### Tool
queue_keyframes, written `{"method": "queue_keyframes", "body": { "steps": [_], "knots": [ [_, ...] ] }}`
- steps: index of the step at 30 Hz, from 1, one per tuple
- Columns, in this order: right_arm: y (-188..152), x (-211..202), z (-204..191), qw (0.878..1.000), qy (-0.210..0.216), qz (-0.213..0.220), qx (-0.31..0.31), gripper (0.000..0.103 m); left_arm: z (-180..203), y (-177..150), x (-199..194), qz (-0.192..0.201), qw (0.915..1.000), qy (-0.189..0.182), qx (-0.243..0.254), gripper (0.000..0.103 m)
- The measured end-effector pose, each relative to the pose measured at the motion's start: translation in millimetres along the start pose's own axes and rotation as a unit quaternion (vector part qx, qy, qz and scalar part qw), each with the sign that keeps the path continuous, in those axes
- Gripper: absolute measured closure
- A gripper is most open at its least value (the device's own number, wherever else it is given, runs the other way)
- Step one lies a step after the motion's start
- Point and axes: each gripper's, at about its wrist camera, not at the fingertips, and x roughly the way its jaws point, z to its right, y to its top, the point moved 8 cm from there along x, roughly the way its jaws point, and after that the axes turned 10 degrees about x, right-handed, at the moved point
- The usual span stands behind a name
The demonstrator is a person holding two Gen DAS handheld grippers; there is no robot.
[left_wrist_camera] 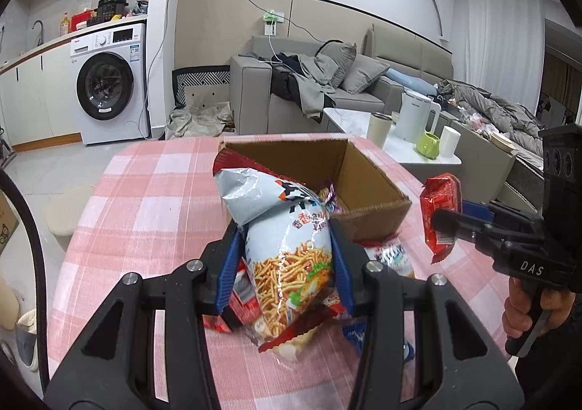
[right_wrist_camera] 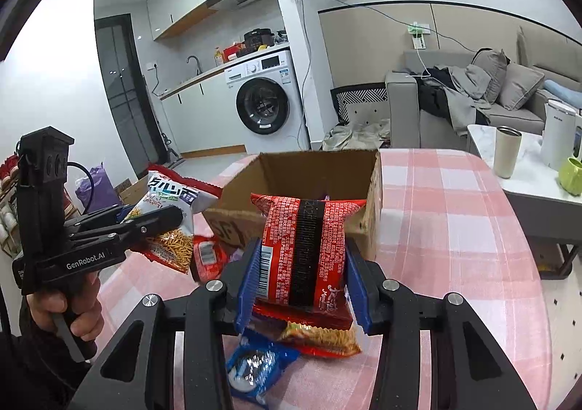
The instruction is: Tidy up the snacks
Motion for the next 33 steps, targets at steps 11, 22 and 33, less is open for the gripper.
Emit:
{"method": "queue_keyframes", "body": {
  "steps": [11,22,33],
  "knots": [
    [31,22,-9,1.0,-0.009,0.018,0.004,0.059,-18,25,27,0.01,0.9998,0.007,-0.014,0.061],
    [43,46,-2,1.0,-0.007,0.015,0.02,0.059,-42,43,52,0.018,0.9992,0.018,-0.032,0.061],
    [45,55,1,0.999,-0.009,0.016,0.045,0.059,-47,53,75,0.015,0.9991,0.028,-0.028,0.061]
  ]
}}
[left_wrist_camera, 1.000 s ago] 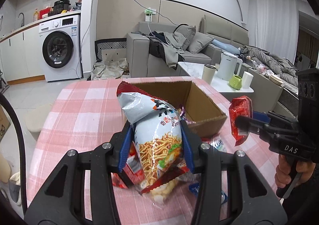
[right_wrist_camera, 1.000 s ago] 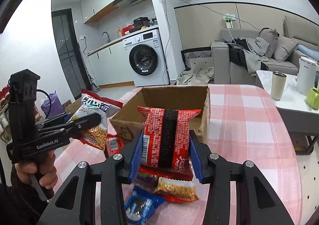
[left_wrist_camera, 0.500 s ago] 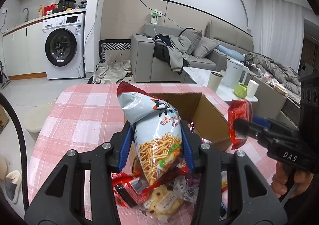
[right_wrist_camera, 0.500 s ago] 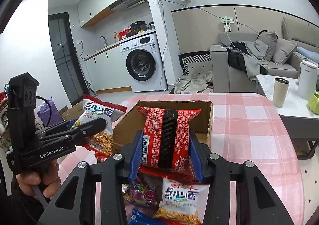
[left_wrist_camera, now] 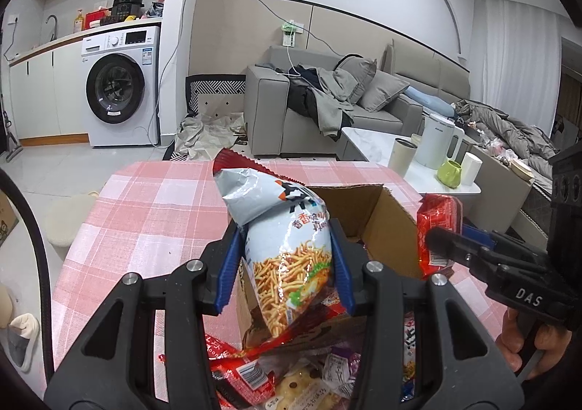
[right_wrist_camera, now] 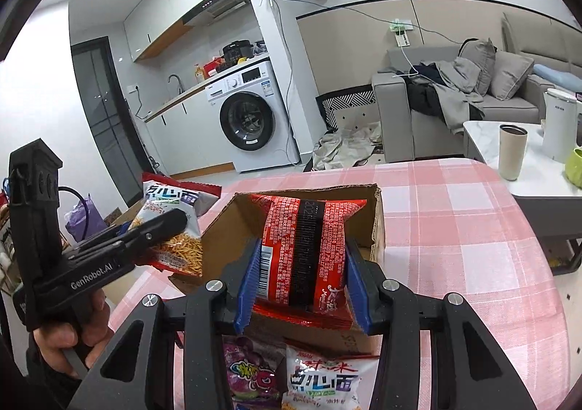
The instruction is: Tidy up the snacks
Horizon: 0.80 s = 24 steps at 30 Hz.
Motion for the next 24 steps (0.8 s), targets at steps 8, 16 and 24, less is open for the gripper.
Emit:
{"method": "queue_keyframes", "body": {
  "steps": [8,16,24],
  "knots": [
    [0,13,-2,1.0,-0.009,-0.006,-0.005,0.059,7,-1,27,-0.006,0.9998,0.008,0.015,0.061],
    [2,25,1,1.0,-0.01,-0.011,0.01,0.059,8,-11,52,-0.017,0.9995,0.015,0.021,0.061],
    [0,40,4,0.999,-0.01,-0.03,0.014,0.059,10,-23,70,-0.03,0.9993,0.015,0.017,0.061]
  ]
}}
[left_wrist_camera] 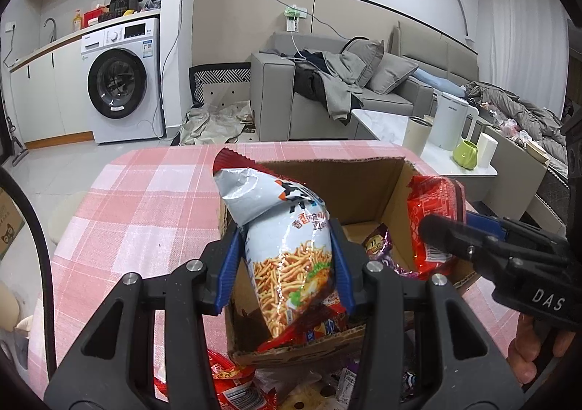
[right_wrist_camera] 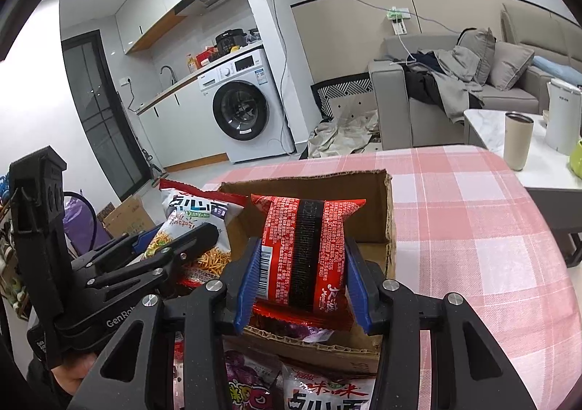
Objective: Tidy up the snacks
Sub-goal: 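Open both grippers to drop the noodle bag and wafer pack into the box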
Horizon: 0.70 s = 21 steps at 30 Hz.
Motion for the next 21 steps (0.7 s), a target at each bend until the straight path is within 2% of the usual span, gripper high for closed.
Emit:
{"method": "queue_keyframes", "body": {
  "steps": [11,13,16,18,20,21],
  "knots": [
    [6,7,-4,1.0,-0.002,0.001,-0.005,0.059,3,-9,5,0.0,0.9999,-0.005,0.013,0.06],
    [7,2,-2,1.0,-0.005,0.006,-0.005,0.055,2,-9,0,0.001,0.9999,-0.011,0.01,0.052],
    [7,-8,2,1.0,-0.002,0.008,-0.002,0.045,0,-9,-12,0.006,0.9996,-0.027,0.01,0.033],
    [5,-16,8,1.0,-0.018,0.01,-0.008,0.02,-2,-11,-21,0.003,0.9996,-0.022,0.015,0.018],
    [2,-23,13,1.0,-0.012,0.002,-0.003,0.002,-3,-13,-31,0.008,0.9996,-0.013,0.024,0.017],
    [-1,-28,15,1.0,0.001,-0.001,0.003,0.001,-4,-15,-38,0.01,0.9995,-0.01,0.027,0.014]
  ]
}}
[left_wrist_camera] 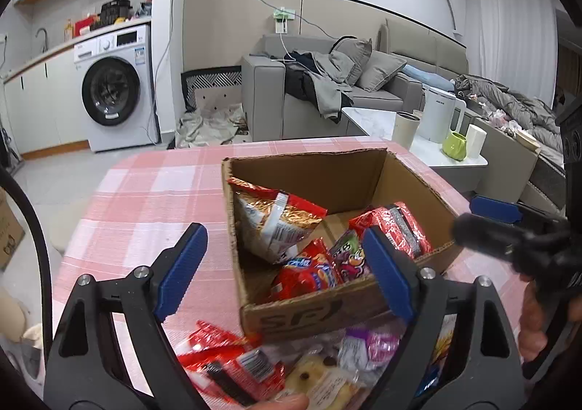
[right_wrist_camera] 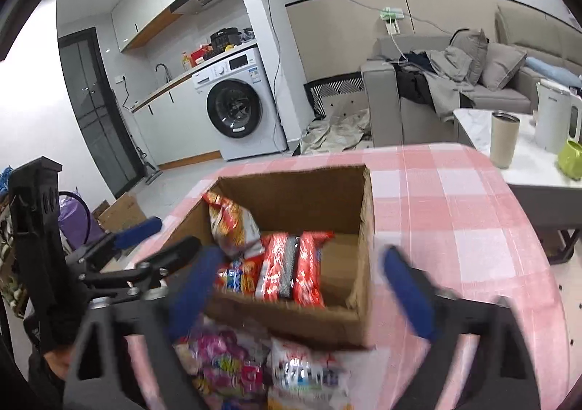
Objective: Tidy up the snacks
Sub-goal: 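Open both grippers to drop the noodle bag and wafer pack into the box, then move both tools back down toward the snacks beside the box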
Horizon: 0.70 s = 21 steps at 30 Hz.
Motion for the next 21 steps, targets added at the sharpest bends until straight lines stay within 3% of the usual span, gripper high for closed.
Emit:
{"method": "queue_keyframes", "body": {
  "steps": [2,18,21],
  "knots": [
    [-5,-8,4,1.0,0.009,0.0,0.011,0.0,1,-4,-8,-0.002,1.0,0.0,0.0,0.0],
    [-47,-50,-2,0.998,-0.012,0.013,-0.055,0.0,-2,-48,-57,-0.023,0.9997,0.002,-0.01,0.001],
    [-53,-46,-1,0.998,-0.013,-0.007,-0.064,0.0,-1,-59,-61,-0.028,0.9996,0.003,-0.008,0.001]
  ]
}}
